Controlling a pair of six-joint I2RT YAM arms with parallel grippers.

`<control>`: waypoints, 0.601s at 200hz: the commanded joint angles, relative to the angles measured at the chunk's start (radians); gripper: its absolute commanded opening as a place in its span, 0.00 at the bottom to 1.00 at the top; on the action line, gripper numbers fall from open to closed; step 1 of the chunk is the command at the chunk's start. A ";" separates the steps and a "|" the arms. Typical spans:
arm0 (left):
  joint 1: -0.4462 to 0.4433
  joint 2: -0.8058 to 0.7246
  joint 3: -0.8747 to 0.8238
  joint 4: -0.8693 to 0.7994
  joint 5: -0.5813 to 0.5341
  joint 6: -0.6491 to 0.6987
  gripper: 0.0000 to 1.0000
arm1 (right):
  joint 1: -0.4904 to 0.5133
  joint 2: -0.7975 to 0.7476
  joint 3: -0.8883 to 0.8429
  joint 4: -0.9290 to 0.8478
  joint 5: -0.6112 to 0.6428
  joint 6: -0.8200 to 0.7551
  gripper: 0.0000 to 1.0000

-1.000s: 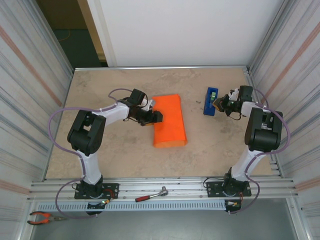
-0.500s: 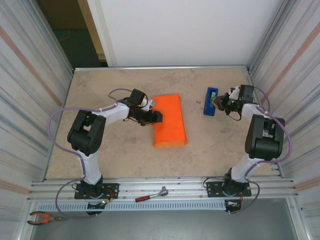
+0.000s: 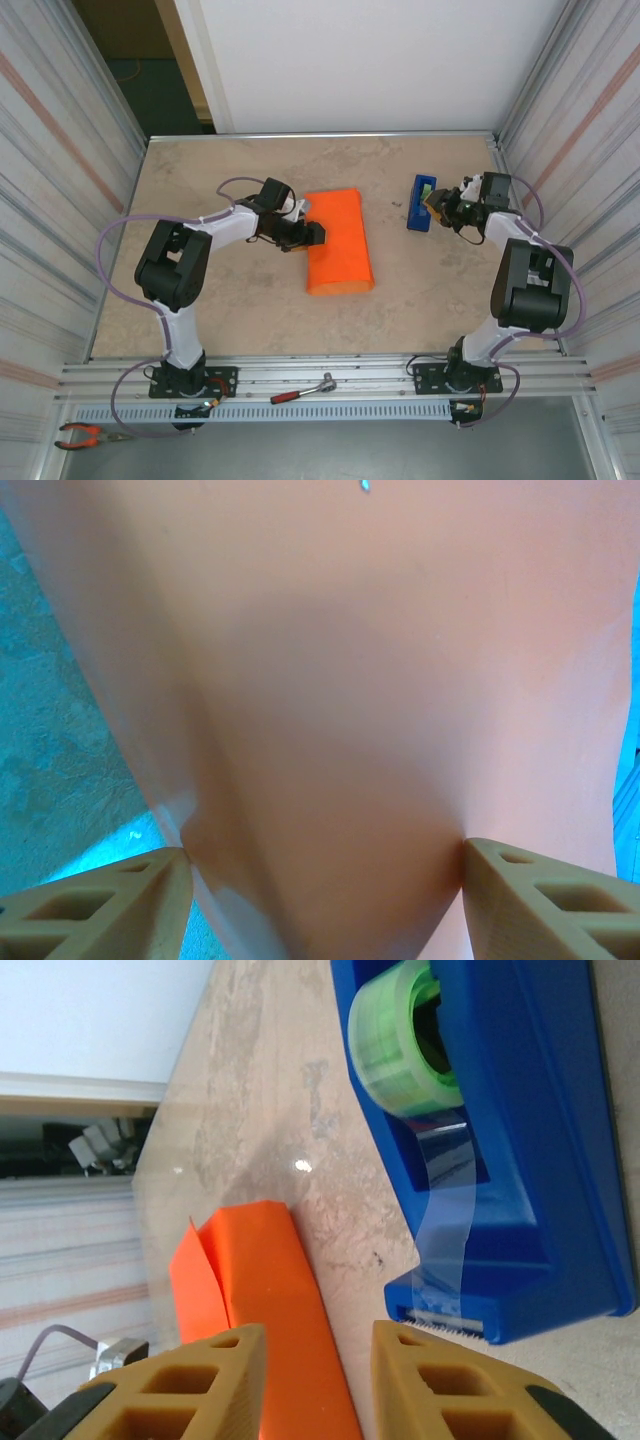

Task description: Wrap the gift box in paper

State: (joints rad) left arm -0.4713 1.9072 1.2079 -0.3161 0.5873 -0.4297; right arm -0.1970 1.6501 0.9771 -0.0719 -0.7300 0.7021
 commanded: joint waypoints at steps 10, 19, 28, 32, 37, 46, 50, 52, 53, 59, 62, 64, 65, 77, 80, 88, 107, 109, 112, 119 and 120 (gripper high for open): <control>-0.004 0.064 -0.070 -0.137 -0.154 0.036 0.69 | -0.012 0.083 0.076 -0.026 0.010 -0.020 0.35; -0.004 0.064 -0.073 -0.136 -0.153 0.037 0.69 | -0.011 0.104 0.088 -0.031 0.013 -0.024 0.35; -0.004 0.062 -0.074 -0.136 -0.155 0.037 0.69 | -0.010 0.123 0.104 -0.037 0.015 -0.027 0.35; -0.004 0.062 -0.074 -0.136 -0.155 0.037 0.69 | -0.010 0.131 0.108 -0.038 0.015 -0.028 0.36; -0.004 0.061 -0.075 -0.135 -0.154 0.037 0.69 | -0.010 0.139 0.113 -0.040 0.016 -0.031 0.36; -0.004 0.062 -0.076 -0.136 -0.155 0.036 0.69 | -0.008 0.153 0.121 -0.043 0.021 -0.036 0.36; -0.004 0.061 -0.075 -0.135 -0.155 0.037 0.69 | -0.009 0.159 0.124 -0.045 0.023 -0.039 0.36; -0.004 0.061 -0.076 -0.135 -0.156 0.037 0.69 | -0.007 0.162 0.125 -0.046 0.023 -0.040 0.36; -0.004 0.061 -0.076 -0.136 -0.155 0.037 0.69 | -0.007 0.163 0.125 -0.046 0.024 -0.041 0.36; -0.004 0.061 -0.076 -0.136 -0.154 0.036 0.69 | -0.006 0.172 0.130 -0.049 0.024 -0.044 0.36; -0.004 0.062 -0.076 -0.136 -0.154 0.037 0.69 | -0.007 0.175 0.132 -0.049 0.024 -0.044 0.37; -0.004 0.062 -0.075 -0.136 -0.154 0.037 0.69 | -0.007 0.178 0.132 -0.050 0.025 -0.045 0.37; -0.004 0.062 -0.076 -0.136 -0.154 0.037 0.69 | -0.007 0.179 0.132 -0.050 0.025 -0.045 0.37; -0.004 0.062 -0.076 -0.136 -0.154 0.037 0.69 | -0.006 0.190 0.135 -0.054 0.030 -0.049 0.38; -0.004 0.062 -0.076 -0.136 -0.154 0.037 0.69 | -0.005 0.193 0.134 -0.054 0.032 -0.050 0.39; -0.005 0.062 -0.076 -0.136 -0.154 0.037 0.69 | -0.006 0.199 0.135 -0.054 0.034 -0.050 0.40; -0.004 0.063 -0.075 -0.136 -0.153 0.037 0.69 | -0.004 0.210 0.139 -0.051 0.031 -0.052 0.40; -0.004 0.062 -0.075 -0.136 -0.154 0.037 0.69 | -0.003 0.211 0.140 -0.051 0.030 -0.052 0.40; -0.003 0.062 -0.076 -0.136 -0.153 0.037 0.69 | -0.002 0.214 0.142 -0.052 0.030 -0.053 0.40; -0.004 0.062 -0.075 -0.136 -0.154 0.036 0.69 | 0.000 0.219 0.146 -0.052 0.028 -0.054 0.40; -0.004 0.062 -0.075 -0.136 -0.154 0.037 0.69 | 0.000 0.219 0.147 -0.052 0.028 -0.054 0.40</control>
State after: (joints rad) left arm -0.4713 1.9053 1.2011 -0.3054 0.5903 -0.4301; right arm -0.2043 1.8381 1.0889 -0.1059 -0.7078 0.6754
